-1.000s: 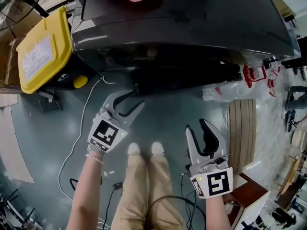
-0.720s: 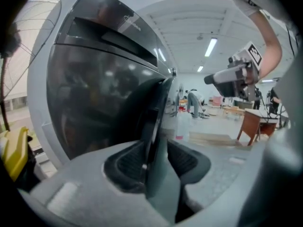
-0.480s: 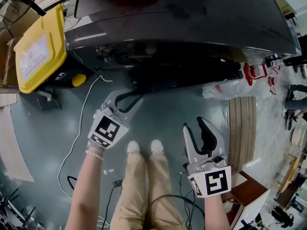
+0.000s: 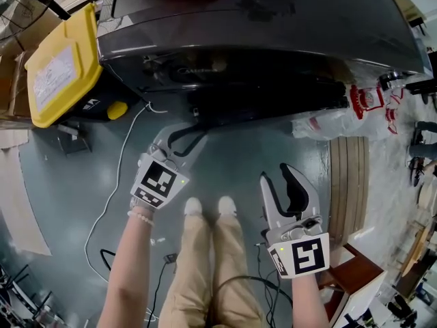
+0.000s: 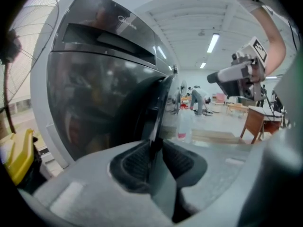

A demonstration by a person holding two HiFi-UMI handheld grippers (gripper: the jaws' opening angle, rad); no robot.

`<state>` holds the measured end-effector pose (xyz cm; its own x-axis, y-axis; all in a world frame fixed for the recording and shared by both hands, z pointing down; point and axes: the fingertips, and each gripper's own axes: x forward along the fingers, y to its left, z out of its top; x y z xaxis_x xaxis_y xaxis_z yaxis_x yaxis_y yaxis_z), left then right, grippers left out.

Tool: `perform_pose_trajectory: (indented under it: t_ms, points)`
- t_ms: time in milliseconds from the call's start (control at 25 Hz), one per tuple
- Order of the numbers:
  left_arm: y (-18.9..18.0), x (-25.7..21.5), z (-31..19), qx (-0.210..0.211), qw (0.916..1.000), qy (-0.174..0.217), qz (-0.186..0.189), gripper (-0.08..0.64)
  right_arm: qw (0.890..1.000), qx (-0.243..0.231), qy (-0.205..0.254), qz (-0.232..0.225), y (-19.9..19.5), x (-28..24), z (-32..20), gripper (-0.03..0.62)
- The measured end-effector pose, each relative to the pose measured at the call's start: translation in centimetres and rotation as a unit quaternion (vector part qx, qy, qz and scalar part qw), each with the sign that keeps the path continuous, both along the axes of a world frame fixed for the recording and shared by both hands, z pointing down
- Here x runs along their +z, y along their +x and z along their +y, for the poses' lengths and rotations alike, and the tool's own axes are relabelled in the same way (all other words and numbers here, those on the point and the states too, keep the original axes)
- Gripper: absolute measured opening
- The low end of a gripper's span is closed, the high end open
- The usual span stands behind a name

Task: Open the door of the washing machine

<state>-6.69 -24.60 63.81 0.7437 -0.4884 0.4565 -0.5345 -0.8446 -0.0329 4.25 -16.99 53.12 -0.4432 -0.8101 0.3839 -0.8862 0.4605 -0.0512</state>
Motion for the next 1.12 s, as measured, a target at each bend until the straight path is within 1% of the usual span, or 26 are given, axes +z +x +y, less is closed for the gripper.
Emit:
perform_pose_trajectory:
  t_ms: [160,520,800,1120]
  points:
    - [0.0,0.0,0.3,-0.004,1.0,-0.002,-0.004,0.072,1.0,-0.001,0.0,-0.002,0.0,-0.1,0.5,0.137]
    - [0.8,0.2,3.8,0.027,0.9994,-0.016,-0.012,0.064,1.0,0.007,-0.002,0.0,0.3,-0.2,1.8,0.137]
    - [2.3,0.6,8.2,0.07,0.9966,-0.034,-0.026,0.055,0.999,0.033,-0.015,0.002,1.1,0.2,2.8,0.138]
    - [4.3,0.8,12.5,0.112,0.9917,-0.057,-0.024,0.055,0.997,0.072,-0.028,-0.011,2.2,0.6,3.4,0.179]
